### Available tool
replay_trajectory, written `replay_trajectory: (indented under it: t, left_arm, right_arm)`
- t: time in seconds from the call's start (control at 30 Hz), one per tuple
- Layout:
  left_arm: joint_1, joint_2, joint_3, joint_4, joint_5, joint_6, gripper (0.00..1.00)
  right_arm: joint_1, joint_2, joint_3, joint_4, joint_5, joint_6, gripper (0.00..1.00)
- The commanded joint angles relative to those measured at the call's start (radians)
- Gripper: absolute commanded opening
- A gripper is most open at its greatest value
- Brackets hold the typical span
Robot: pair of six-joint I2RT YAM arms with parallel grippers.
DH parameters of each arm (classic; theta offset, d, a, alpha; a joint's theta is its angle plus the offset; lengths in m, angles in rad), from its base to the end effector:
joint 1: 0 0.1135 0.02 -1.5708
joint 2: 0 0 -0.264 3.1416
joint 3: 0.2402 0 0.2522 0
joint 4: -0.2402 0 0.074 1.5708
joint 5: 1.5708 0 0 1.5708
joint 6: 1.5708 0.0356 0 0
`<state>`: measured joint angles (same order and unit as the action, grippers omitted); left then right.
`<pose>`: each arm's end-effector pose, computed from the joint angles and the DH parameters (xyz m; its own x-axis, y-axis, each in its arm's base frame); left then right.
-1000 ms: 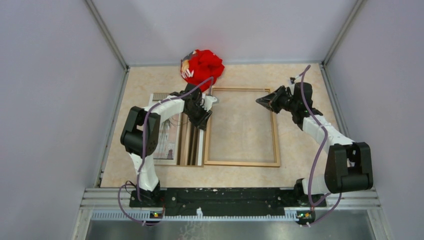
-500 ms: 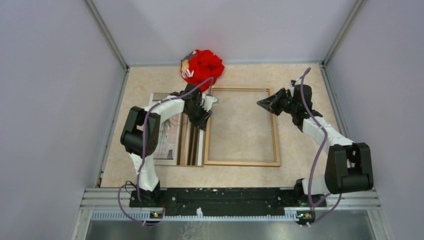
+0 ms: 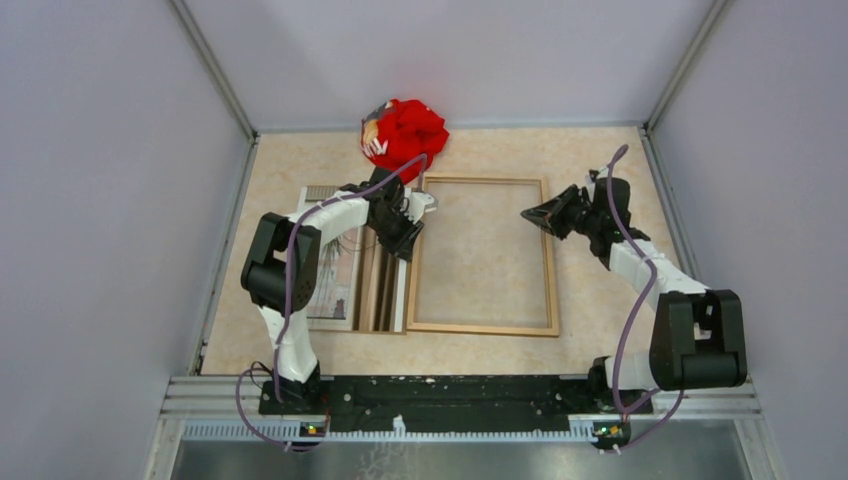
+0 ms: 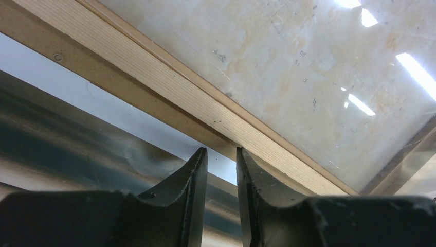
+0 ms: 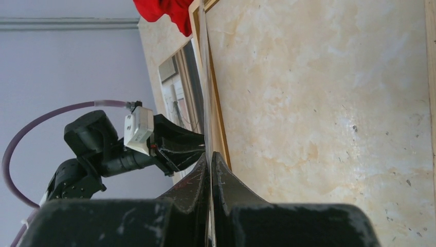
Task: Put the photo into the frame
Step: Adjust the photo frame item on the photo frame.
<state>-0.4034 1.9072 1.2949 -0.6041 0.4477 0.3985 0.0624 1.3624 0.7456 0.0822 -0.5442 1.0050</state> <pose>0.3424 -0.1629 0.1715 -0.6041 0.6381 -0.4774 0.7882 0.5669 -0.2395 0.2881 0.0365 0.2258 -0.6930 0.6803 -0.2386 0.1623 0.4697 0.8678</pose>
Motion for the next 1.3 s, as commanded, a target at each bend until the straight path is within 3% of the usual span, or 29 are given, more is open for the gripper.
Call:
replay_trajectory:
  t: [0.0,0.43,1.27]
  left_arm:
    - [-0.009,0.001,0.016,0.001,0.020,-0.011,0.34]
    - [-0.009,0.015,0.033,-0.010,0.015,0.002,0.33]
    - [-0.009,0.009,0.029,-0.007,0.034,0.002,0.32]
  right_arm:
    - [0.003,0.012,0.006,0.036,-0.074,-0.009,0.00]
    - [0.022,0.034,0.001,0.255,-0.194,0.060,0.00]
    - [0.047,0.015,0.022,0.051,-0.020,0.036,0.00]
